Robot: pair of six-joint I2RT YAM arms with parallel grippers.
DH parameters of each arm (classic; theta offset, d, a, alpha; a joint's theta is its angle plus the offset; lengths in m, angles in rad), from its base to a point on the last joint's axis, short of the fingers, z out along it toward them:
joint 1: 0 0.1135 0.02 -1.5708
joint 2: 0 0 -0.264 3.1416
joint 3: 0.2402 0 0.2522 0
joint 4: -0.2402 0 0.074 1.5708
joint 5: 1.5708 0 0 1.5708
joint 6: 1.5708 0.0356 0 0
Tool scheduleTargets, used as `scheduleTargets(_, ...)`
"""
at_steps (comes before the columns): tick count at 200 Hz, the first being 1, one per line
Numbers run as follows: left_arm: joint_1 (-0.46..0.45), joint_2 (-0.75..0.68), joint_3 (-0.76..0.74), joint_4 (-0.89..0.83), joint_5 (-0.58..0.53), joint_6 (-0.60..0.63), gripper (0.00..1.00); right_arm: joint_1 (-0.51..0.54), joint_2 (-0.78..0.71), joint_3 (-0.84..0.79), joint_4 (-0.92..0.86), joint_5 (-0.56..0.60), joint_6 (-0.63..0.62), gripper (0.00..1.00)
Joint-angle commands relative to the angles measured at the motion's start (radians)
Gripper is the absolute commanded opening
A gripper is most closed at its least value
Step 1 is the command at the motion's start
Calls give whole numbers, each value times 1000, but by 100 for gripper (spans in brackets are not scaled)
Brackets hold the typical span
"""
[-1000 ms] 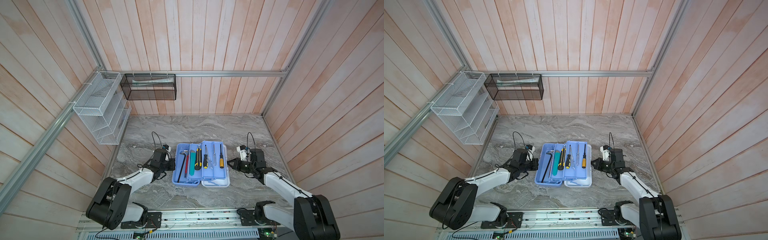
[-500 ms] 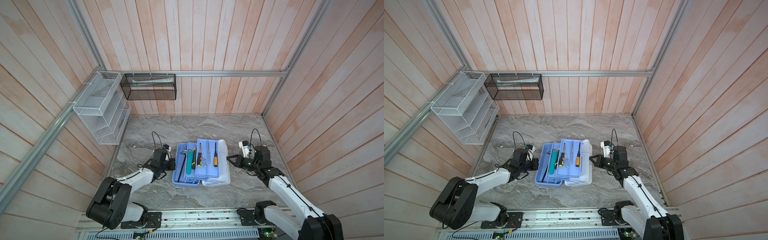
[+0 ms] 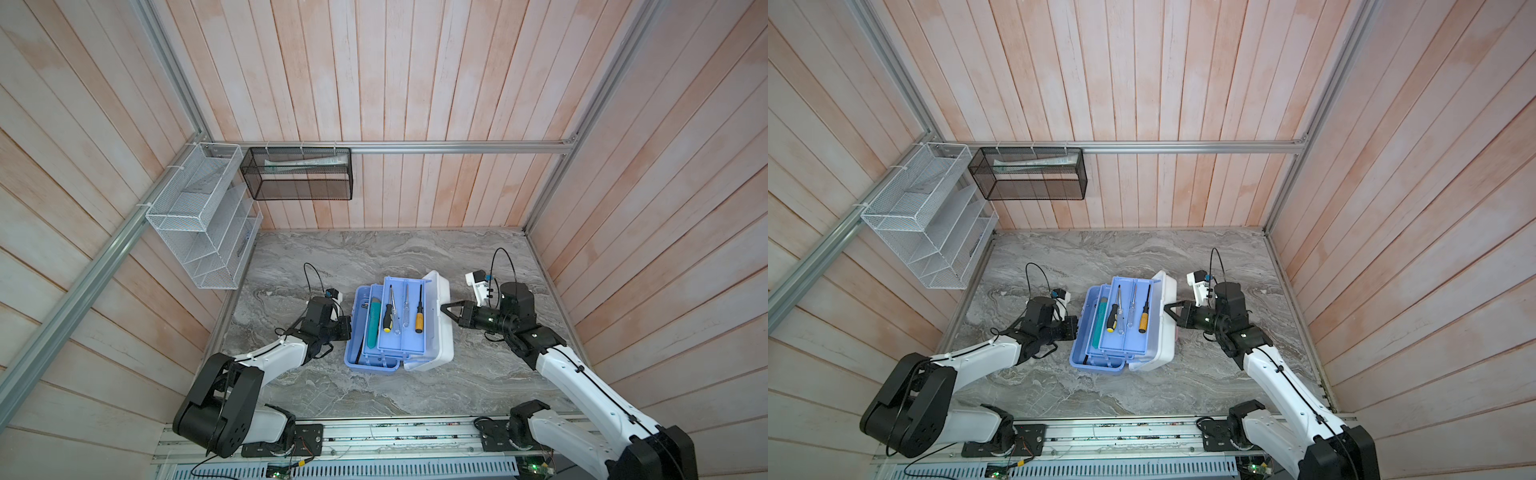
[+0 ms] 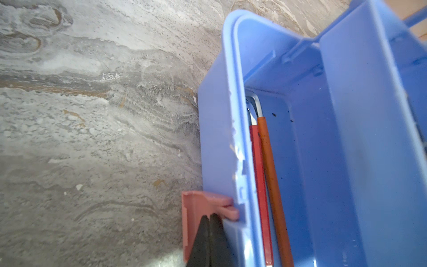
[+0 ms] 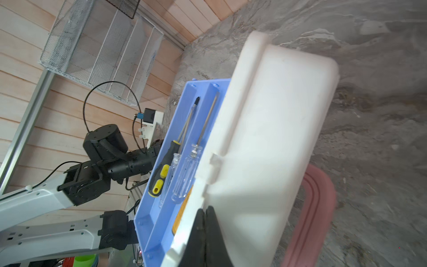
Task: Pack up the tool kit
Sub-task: 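Swing the white lid over with right gripper while left gripper holds box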
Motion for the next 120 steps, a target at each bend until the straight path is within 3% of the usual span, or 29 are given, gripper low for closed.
scheduleTargets(1, -4, -1, -10, 28, 45, 4, 0, 47, 48, 45, -62, 12, -15, 0)
scheduleTargets(120, 16, -21, -48, 14, 5, -77, 0, 262, 328, 278, -48, 109, -34, 0)
